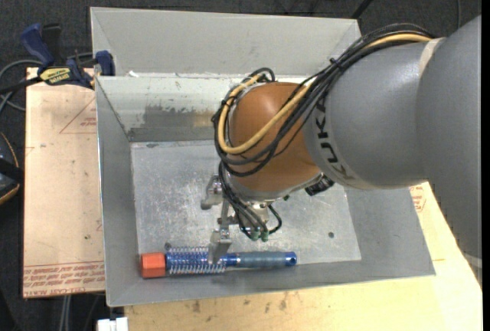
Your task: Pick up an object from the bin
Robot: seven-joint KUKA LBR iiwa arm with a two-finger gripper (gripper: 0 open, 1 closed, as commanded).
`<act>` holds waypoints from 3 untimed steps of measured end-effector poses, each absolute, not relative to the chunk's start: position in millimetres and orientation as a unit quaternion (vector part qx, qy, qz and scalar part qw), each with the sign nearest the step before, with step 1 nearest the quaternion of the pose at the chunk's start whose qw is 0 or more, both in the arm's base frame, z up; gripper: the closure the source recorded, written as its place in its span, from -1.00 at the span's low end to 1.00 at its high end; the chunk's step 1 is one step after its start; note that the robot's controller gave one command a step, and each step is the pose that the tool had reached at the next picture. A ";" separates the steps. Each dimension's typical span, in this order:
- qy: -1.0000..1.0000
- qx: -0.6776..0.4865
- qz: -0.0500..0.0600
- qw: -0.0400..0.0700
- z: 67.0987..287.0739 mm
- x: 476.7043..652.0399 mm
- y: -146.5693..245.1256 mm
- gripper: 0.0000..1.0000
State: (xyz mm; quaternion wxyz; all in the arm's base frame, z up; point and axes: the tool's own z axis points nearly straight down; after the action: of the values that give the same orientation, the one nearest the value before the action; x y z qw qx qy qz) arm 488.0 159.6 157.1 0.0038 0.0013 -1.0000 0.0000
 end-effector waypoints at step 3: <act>-0.997 -0.075 0.000 0.001 99.0 479.0 134.4 -1.00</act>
Offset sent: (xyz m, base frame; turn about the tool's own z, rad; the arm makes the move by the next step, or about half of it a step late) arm -0.0057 -0.0066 -0.0871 -0.1210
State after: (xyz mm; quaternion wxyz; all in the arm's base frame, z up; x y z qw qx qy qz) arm 479.0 134.4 99.0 0.0014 -0.0751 -0.9972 -0.0001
